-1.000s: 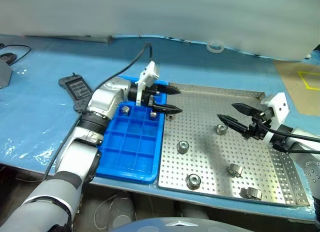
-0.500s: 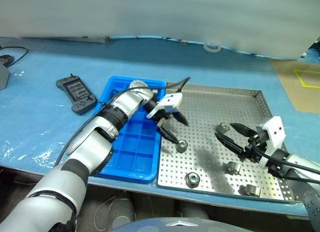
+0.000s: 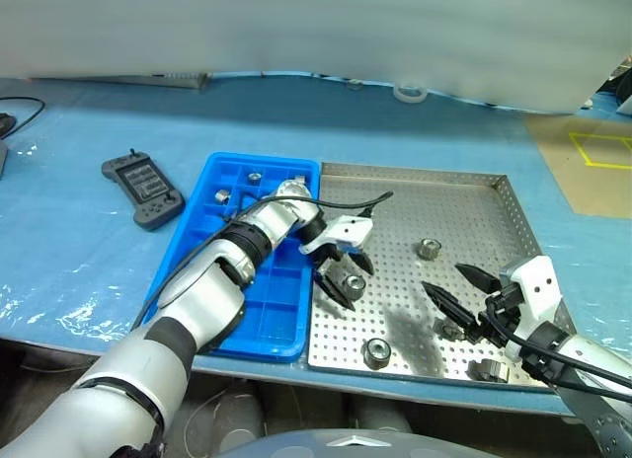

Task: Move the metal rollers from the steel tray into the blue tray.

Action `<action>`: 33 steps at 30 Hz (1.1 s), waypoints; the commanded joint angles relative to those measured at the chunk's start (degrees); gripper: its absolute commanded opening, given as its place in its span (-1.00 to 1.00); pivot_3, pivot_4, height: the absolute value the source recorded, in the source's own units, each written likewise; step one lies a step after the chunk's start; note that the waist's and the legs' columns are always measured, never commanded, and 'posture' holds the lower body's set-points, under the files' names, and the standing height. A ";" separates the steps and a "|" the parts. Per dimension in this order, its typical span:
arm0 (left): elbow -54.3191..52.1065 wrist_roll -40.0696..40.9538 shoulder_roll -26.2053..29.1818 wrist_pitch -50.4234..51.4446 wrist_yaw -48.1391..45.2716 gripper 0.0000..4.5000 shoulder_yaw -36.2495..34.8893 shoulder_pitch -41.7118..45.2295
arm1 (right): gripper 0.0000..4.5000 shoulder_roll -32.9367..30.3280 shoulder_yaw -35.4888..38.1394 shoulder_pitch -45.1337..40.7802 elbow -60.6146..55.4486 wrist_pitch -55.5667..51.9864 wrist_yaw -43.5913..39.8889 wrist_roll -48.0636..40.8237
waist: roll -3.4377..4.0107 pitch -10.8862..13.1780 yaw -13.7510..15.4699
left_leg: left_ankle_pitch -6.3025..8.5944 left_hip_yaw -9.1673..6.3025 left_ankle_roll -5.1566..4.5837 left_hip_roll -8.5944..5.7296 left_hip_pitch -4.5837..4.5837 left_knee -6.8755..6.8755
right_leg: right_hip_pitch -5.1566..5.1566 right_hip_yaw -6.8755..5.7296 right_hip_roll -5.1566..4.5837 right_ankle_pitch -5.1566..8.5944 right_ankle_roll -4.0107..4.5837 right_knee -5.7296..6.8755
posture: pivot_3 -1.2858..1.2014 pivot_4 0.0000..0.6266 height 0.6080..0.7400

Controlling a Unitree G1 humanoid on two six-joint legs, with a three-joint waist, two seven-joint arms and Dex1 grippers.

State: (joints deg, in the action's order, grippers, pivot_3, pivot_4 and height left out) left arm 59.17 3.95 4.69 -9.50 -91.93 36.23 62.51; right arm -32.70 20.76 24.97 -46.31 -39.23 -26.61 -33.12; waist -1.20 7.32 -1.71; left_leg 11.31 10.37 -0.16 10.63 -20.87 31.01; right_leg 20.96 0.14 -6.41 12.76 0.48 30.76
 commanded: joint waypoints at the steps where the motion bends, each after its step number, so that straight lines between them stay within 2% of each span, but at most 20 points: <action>1: 2.43 -2.91 -0.64 0.20 1.43 0.93 -2.26 -0.31 | 0.62 0.06 0.07 1.15 -0.85 2.06 0.19 1.92 | 0.01 -0.01 -0.37 | 0.00 0.00 0.00 0.00 0.01 0.00 | 0.00 0.00 0.00 0.00 0.00 0.00 | -0.37 -0.52 1.00; 10: 7.55 -11.04 -1.73 -2.92 9.01 0.93 -3.45 -1.99 | 0.62 0.82 -1.57 1.65 0.07 3.71 0.71 4.87 | 0.11 -0.54 -2.25 | 0.01 -0.02 0.01 0.04 0.15 -0.02 | -0.12 -0.03 0.01 0.02 -0.02 -0.02 | -0.38 -0.52 1.00; 13: 8.17 -11.96 -1.49 -3.26 7.26 0.64 -4.17 -2.33 | 0.64 0.83 -1.96 1.17 0.56 3.95 0.88 5.63 | 0.10 -0.57 -2.77 | 0.01 -0.03 0.02 0.04 0.18 -0.02 | -0.12 -0.02 0.01 0.04 -0.06 -0.04 | -0.37 -0.52 1.00; 16: 8.58 -13.49 -1.23 -3.19 8.12 0.22 -4.54 -2.61 | 0.64 0.94 -2.93 -0.12 1.08 3.86 1.02 6.22 | 0.02 -0.62 -3.75 | 0.02 -0.04 0.03 0.05 0.14 -0.03 | -0.07 -0.05 0.01 0.03 -0.05 -0.06 | -0.37 -0.52 1.00; 17: 8.53 -13.68 -1.08 -3.32 7.64 0.22 -4.78 -2.73 | 0.64 0.98 -3.31 -0.42 1.31 3.88 1.09 6.50 | 0.01 -0.63 -3.83 | 0.02 -0.05 0.03 0.05 0.10 -0.04 | -0.04 -0.06 0.01 0.03 -0.05 -0.06 | -0.36 -0.52 1.00; 21: 7.85 -12.99 -0.53 -3.03 4.86 -0.20 -6.69 -2.44 | 0.64 1.03 -4.37 -1.46 2.20 4.14 1.04 7.41 | 0.00 -0.64 -3.94 | 0.02 -0.05 0.02 0.05 0.07 -0.04 | -0.01 -0.06 0.01 0.02 -0.04 -0.07 | -0.36 -0.52 1.00; 28: 5.02 -8.54 -0.67 0.82 3.23 -0.22 -13.25 -0.47 | 0.64 0.66 -4.90 -4.05 3.43 4.70 -0.20 7.28 | 0.01 -0.61 -3.99 | 0.01 -0.04 0.03 0.08 -0.07 -0.05 | 0.16 -0.05 0.02 0.02 -0.03 -0.04 | -0.33 -0.52 1.00; 33: -2.51 -1.98 1.15 6.78 1.94 -0.22 -20.65 1.13 | 0.64 -0.94 -3.68 -10.09 3.11 2.80 -1.58 3.80 | 0.10 -0.51 -3.50 | 0.01 -0.04 0.01 0.05 -0.13 -0.06 | 0.18 -0.08 0.00 0.01 0.00 -0.04 | -0.29 -0.52 1.00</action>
State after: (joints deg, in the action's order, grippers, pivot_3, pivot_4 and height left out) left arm 61.06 -1.34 5.35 -4.68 -88.96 18.67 61.16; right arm -32.61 15.27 15.95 -41.86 -36.34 -27.46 -27.81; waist -1.10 6.81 -5.21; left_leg 11.33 10.33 -0.17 10.69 -21.01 30.95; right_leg 21.14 0.06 -6.42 12.77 0.48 30.71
